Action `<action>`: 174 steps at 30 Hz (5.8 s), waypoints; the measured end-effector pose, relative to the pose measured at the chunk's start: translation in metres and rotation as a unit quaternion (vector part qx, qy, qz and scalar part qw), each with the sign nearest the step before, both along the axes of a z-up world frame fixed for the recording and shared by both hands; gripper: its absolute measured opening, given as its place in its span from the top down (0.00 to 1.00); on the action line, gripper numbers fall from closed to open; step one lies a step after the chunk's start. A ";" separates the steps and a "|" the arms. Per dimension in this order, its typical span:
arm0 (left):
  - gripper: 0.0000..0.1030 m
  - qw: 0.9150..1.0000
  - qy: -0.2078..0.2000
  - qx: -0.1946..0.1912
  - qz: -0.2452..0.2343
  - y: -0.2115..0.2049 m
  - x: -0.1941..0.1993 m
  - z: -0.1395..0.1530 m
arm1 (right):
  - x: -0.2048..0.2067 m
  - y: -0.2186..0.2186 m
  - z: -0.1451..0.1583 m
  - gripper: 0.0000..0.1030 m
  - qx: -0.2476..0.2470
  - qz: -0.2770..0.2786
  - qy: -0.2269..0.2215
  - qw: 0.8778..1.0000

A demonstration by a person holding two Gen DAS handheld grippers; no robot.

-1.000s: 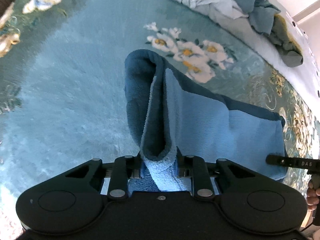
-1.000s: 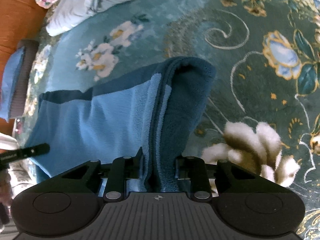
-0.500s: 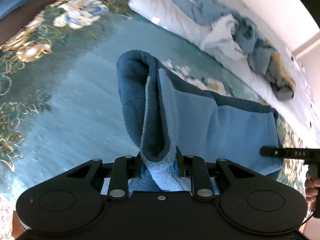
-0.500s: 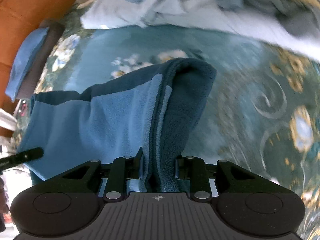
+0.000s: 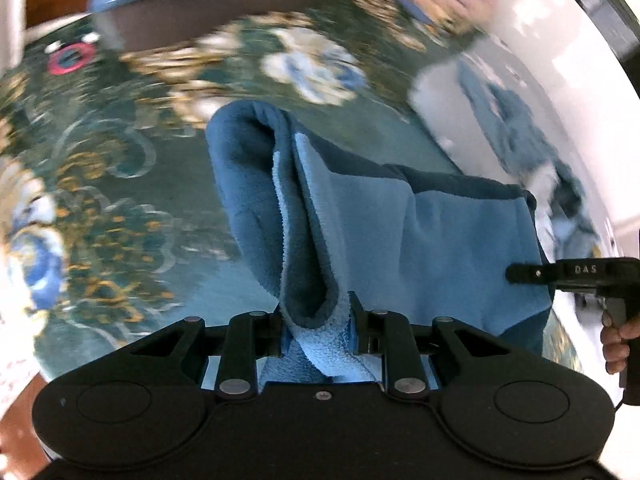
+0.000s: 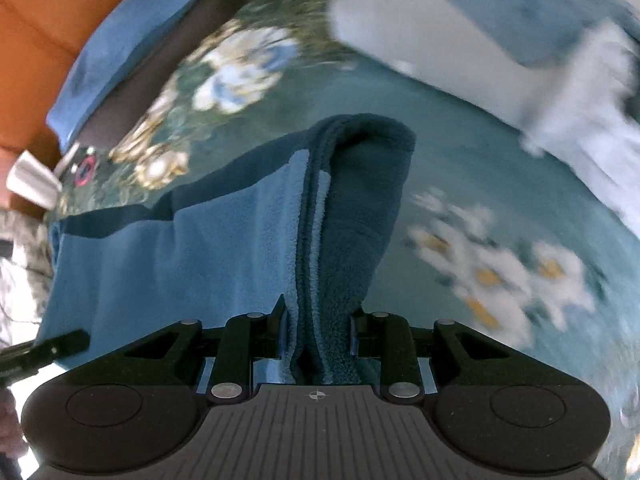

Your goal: Fold clothes

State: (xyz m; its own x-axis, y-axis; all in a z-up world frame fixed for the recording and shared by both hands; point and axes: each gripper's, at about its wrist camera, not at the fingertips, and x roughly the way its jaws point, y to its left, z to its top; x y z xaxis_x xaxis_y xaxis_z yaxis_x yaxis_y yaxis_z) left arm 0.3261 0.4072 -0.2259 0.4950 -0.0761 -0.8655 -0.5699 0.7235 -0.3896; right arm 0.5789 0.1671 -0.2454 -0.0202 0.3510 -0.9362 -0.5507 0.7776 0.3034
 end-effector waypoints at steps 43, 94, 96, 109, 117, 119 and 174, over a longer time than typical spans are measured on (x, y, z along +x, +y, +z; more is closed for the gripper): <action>0.76 0.966 0.017 -0.025 0.257 0.209 -0.043 -0.082 | 0.046 0.384 -0.081 0.77 -0.035 0.287 -0.046 0.956; 0.14 0.964 0.037 0.076 0.252 0.065 -0.053 0.041 | -0.054 0.147 0.078 0.19 0.081 0.226 -0.138 0.961; 0.14 0.967 0.029 0.081 0.239 0.051 -0.053 0.050 | -0.067 0.125 0.092 0.18 0.097 0.212 -0.148 0.961; 0.14 0.977 0.001 0.127 0.169 -0.050 -0.082 0.094 | -0.189 -0.010 0.137 0.09 0.162 0.149 -0.162 0.962; 0.14 0.978 -0.016 0.144 0.147 -0.108 -0.110 0.112 | -0.232 -0.080 0.157 0.08 0.172 0.130 -0.185 0.959; 0.14 0.980 -0.019 0.151 0.127 -0.120 -0.113 0.116 | -0.242 -0.095 0.163 0.08 0.168 0.127 -0.194 0.958; 0.02 0.906 -0.073 0.262 -0.324 -0.425 -0.075 0.135 | -0.358 -0.394 0.157 0.01 0.085 -0.181 -0.268 0.942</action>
